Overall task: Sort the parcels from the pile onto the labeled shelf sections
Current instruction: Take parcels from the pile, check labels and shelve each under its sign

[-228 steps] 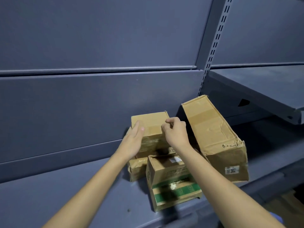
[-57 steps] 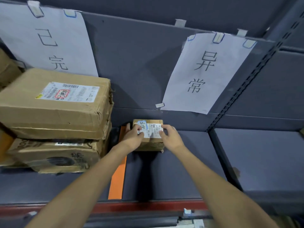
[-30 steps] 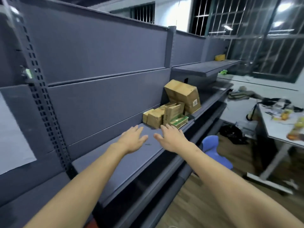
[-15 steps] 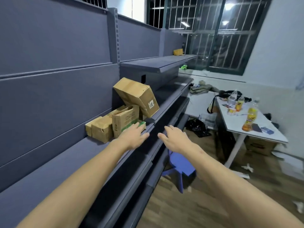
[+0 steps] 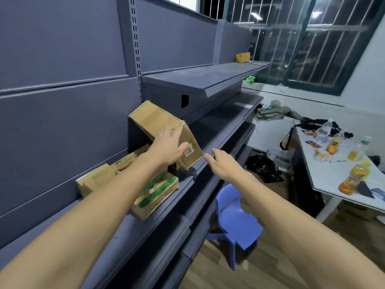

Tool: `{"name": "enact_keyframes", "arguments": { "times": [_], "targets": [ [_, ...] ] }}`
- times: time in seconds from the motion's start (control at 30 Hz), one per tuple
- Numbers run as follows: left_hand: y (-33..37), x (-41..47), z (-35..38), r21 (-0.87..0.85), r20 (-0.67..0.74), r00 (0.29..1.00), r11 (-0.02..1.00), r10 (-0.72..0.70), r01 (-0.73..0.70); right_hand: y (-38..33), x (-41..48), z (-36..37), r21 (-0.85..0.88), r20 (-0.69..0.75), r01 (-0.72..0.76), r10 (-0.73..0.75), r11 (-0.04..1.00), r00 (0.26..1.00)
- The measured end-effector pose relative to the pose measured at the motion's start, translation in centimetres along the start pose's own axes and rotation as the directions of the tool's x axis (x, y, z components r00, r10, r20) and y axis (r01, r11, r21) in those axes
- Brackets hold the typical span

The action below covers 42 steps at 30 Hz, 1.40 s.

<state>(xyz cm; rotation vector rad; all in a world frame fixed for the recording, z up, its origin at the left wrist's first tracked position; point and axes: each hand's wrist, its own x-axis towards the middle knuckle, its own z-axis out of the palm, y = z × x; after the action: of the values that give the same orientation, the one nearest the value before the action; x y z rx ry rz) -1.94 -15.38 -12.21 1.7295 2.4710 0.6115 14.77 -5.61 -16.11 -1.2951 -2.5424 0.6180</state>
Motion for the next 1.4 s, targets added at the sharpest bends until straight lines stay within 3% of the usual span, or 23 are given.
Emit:
{"name": "enact_keyframes", "arguments": {
  "times": [0.3, 0.4, 0.67, 0.97, 1.17, 1.4],
  "targets": [
    [0.4, 9.4, 1.5, -0.005, -0.066, 0.978, 0.980, -0.197, 0.197, 3.0, 15.6, 2.8, 0.325, 0.153, -0.033, -0.018, 0.945, 0.988],
    [0.3, 11.1, 2.1, 0.020, -0.055, 0.962, 0.963, -0.268, 0.269, 3.9, 17.9, 3.9, 0.420, 0.260, -0.144, 0.033, 0.896, 0.965],
    [-0.2, 12.4, 3.4, 0.014, -0.090, 0.924, 0.927, -0.371, 0.374, 4.1, 20.6, 6.7, 0.610, 0.374, -0.247, 0.001, 0.753, 0.928],
    [0.1, 10.6, 2.9, -0.176, -0.244, 0.910, 0.938, -0.336, 0.299, 4.5, 19.3, 5.8, 0.801, 0.234, -0.212, 0.034, 0.560, 0.972],
    [1.7, 6.0, 1.4, -0.227, -0.421, 0.877, 0.963, -0.231, 0.145, 3.8, 15.6, 3.0, 0.844, 0.101, -0.089, 0.006, 0.529, 0.995],
    [2.7, -1.9, 0.5, -0.417, -0.515, 0.780, 0.899, -0.355, 0.134, 2.5, 9.7, 1.0, 0.839, 0.005, 0.036, -0.075, 0.543, 0.997]
  ]
}}
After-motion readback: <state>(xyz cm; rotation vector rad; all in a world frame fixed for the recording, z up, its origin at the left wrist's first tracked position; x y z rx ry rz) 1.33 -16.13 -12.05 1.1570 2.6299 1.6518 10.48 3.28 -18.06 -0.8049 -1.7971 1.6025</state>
